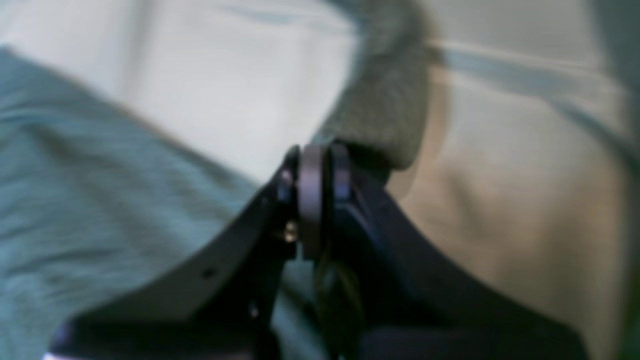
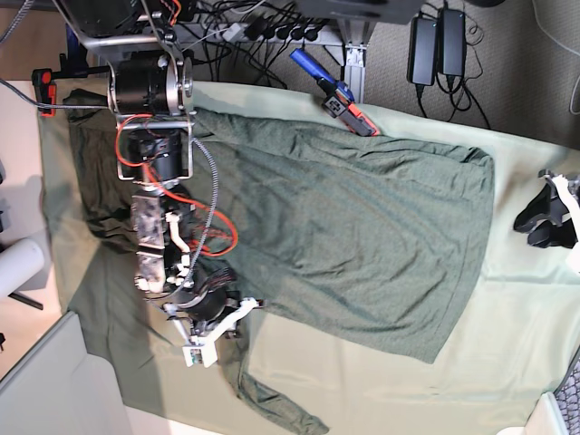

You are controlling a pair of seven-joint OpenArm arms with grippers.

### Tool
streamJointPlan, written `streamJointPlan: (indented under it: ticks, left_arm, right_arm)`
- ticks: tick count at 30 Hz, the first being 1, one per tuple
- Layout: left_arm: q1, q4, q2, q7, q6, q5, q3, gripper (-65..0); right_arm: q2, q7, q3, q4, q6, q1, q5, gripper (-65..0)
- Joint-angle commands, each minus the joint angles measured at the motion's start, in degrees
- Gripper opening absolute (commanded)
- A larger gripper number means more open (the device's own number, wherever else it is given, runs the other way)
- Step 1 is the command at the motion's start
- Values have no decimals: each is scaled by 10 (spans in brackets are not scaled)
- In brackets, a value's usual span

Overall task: Fold the T-shirt properly
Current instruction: 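Carry the sleeve with the right gripper across the shirt body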

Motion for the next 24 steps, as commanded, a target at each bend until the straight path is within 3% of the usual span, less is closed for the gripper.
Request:
streamJointPlan:
  ticks: [1, 5, 11, 17, 24]
  left_arm:
    - [-8, 7, -12, -10, -5, -8, -6, -357]
    - [-8, 7, -11, -11, -5, -6, -6, -357]
    - [-8, 7, -11, -23, -5, 2, -6, -357]
    - [-20, 7, 4, -37, -5, 17, -6, -293]
    - [-30, 7, 30, -42, -5, 23, -6, -293]
  right_arm:
    - [-1, 7, 2, 19, 9, 20, 14, -650]
    - [-21, -56, 2, 40, 28, 19, 55, -650]
    - [-25, -131, 2, 115, 76, -24, 167, -650]
    - [-25, -166, 2, 201, 126, -100, 257, -650]
    - [-19, -209, -5, 289, 130, -171, 302, -650]
